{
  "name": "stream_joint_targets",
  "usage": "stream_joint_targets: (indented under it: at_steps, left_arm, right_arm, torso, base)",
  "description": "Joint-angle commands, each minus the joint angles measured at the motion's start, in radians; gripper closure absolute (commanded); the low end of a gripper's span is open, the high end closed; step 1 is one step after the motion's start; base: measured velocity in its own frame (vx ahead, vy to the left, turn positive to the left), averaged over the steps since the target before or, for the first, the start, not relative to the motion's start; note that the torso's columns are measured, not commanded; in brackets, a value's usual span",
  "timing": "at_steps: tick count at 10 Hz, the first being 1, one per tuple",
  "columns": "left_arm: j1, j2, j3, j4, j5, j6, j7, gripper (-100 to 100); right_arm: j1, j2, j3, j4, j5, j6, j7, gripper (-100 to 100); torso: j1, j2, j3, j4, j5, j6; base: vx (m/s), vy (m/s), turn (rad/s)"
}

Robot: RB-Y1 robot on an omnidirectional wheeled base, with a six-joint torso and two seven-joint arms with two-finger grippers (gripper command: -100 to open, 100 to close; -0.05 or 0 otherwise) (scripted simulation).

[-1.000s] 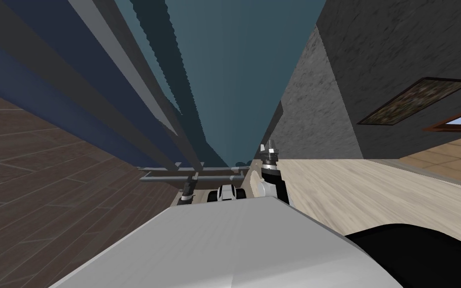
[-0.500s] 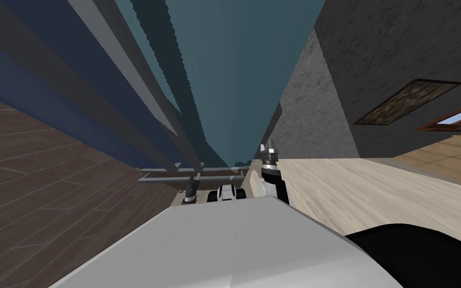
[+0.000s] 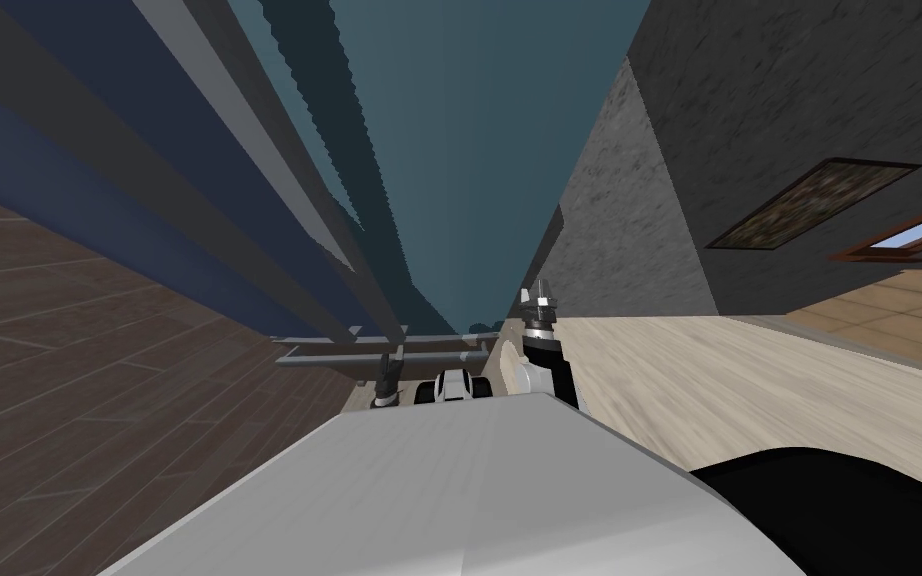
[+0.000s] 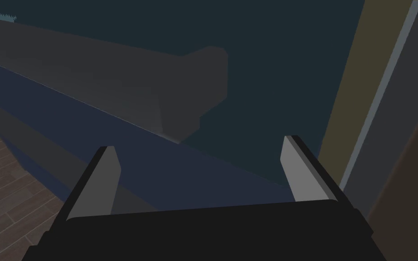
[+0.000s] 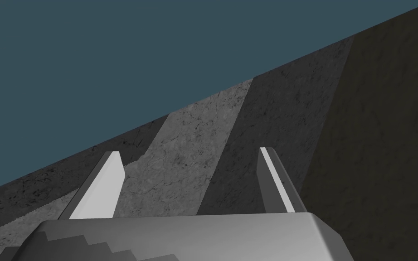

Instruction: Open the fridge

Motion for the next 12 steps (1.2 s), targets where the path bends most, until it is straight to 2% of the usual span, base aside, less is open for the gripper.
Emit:
stream_joint_targets:
  at_steps: [1,2,5,9,10,11,12]
  left_arm:
    - [-0.001,-0.021,0.002,-0.001,0.000,-0.048,0.002,-100]
    - [0.004,-0.021,0.000,-0.013,-0.001,-0.035,0.001,-100]
    - [-0.051,-0.015,0.001,-0.050,0.008,0.052,0.004,-100]
    - [-0.095,-0.011,0.002,-0.082,0.015,0.125,0.007,-100]
    - [-0.086,-0.012,0.001,-0.088,0.014,0.121,0.008,-100]
    - [-0.073,-0.013,0.001,-0.066,0.011,0.089,0.006,100]
    - [-0.062,-0.014,0.001,-0.058,0.010,0.071,0.005,100]
  right_arm:
    - [0.000,0.000,0.000,0.000,0.000,0.000,0.000,0]
    - [0.000,0.000,0.000,0.000,0.000,0.000,0.000,0]
    - [0.000,0.000,0.000,0.000,0.000,0.000,0.000,0]
    - [0.000,0.000,0.000,0.000,0.000,0.000,0.000,0]
    - [0.000,0.000,0.000,0.000,0.000,0.000,0.000,0]
    - [0.000,0.000,0.000,0.000,0.000,0.000,0.000,0]
    - [0.000,0.000,0.000,0.000,0.000,0.000,0.000,0]
  torso:
    - [0.000,0.000,0.000,0.000,0.000,0.000]
    - [0.000,0.000,0.000,0.000,0.000,0.000]
    - [0.000,0.002,0.001,0.001,0.000,0.000]
    - [0.001,-0.001,-0.001,0.000,0.000,0.000]
    - [0.000,-0.001,-0.001,0.000,0.000,0.000]
    - [0.000,-0.002,-0.001,0.000,0.000,0.000]
    - [0.000,-0.003,-0.002,-0.001,0.000,0.000]
  base:
    - [0.000,0.000,0.000]
    - [0.000,0.000,0.000]
    - [-0.050,-0.010,0.019]
    - [-0.056,-0.004,0.012]
    - [-0.020,-0.002,0.000]
    - [0.023,0.000,-0.017]
    - [0.050,0.007,-0.006]
